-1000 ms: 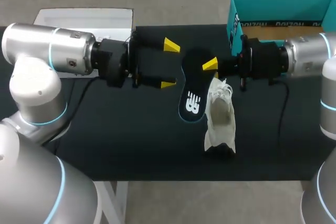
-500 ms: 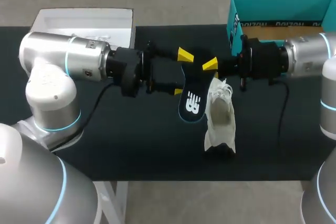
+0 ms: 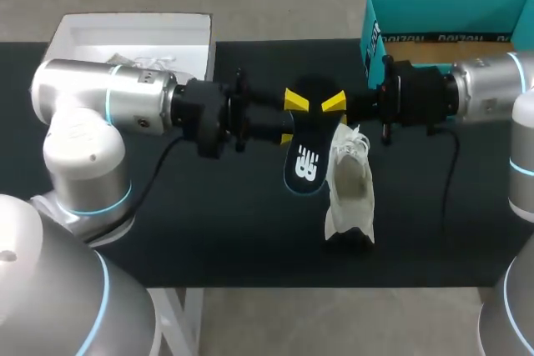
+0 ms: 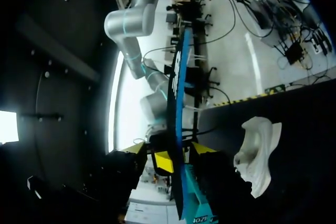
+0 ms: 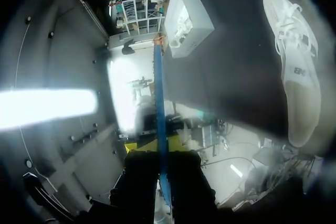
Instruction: Take the shoe out of the shoebox, open the shoe tongue, remove and reinsert the insole, then place the shoe into the shoebox
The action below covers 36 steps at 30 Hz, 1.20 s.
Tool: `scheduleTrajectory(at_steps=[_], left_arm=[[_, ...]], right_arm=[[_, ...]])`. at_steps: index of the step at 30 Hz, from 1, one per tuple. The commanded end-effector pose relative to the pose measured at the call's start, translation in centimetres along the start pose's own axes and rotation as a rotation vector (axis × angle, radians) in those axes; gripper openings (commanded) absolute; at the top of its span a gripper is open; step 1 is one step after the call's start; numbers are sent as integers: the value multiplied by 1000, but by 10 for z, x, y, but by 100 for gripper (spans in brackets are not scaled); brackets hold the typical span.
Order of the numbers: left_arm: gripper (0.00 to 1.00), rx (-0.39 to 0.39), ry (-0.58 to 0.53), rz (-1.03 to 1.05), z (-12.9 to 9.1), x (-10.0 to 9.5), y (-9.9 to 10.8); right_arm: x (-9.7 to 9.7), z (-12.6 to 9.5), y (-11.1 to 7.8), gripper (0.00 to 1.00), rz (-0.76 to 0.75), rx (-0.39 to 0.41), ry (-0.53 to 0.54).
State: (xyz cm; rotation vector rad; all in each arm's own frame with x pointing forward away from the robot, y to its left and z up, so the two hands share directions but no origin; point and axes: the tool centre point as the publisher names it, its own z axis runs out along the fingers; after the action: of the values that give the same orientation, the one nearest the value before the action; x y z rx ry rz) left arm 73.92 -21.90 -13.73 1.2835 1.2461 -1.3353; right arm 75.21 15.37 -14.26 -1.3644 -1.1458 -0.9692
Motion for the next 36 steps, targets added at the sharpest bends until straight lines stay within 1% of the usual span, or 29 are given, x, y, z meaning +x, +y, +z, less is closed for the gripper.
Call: scheduleTrajectory(at_steps=[1, 7, 13, 14, 15, 16, 17, 18, 19, 20, 22, 24, 25, 26, 27, 28, 29, 36], left_arm=[[0, -12, -10, -8, 8, 5, 3], [0, -23, -18, -28, 9, 9, 5], [0, -40, -20, -28, 7, 8, 2], [0, -43, -19, -29, 5, 8, 2], [0, -48, -19, -31, 4, 8, 1], [0, -53, -17, -33, 2, 8, 1], [0, -56, -17, -35, 0, 8, 1], [0, -57, -17, -41, -2, 8, 0], [0, -60, -18, -48, -4, 9, 0], [0, -62, -18, -53, -6, 9, 0], [0, -66, -23, -67, -10, 10, 0], [0, -70, -28, -75, -13, 12, -1], [0, -72, -29, -80, -14, 12, -1], [0, -76, -31, -85, -15, 13, -1], [0, -77, -34, -89, -16, 13, -1], [0, -79, -34, -93, -17, 14, -1], [0, -80, -36, -99, -17, 15, -2], [0, -99, -31, -127, -19, 20, -5]], right_arm=[[0, 0, 0, 0, 1, 0, -3], [0, 0, 0, 0, 1, 0, -3], [0, 0, 0, 0, 1, 0, -3], [0, -2, 0, 61, 6, -15, -21], [0, -7, 0, 100, -6, -25, -29], [-1, -13, 0, 100, -20, -51, -42], [-1, -21, 0, 100, -30, -104, -76], [0, -29, -1, 100, -61, -84, -53], [0, -36, -2, 100, -83, -83, -74], [1, -44, -3, 100, -123, -87, -103], [3, -60, -6, 100, -205, -89, -208], [6, -78, -11, 100, -340, -110, -341], [8, -86, -13, 100, -410, -102, -410], [10, -93, -16, 100, -472, -101, -523], [12, -100, -16, 100, -502, -129, -681], [13, -107, -15, 100, -506, -157, -801], [18, -114, -14, 100, -507, -182, -857], [18, -114, -14, 100, -507, -182, -857]])
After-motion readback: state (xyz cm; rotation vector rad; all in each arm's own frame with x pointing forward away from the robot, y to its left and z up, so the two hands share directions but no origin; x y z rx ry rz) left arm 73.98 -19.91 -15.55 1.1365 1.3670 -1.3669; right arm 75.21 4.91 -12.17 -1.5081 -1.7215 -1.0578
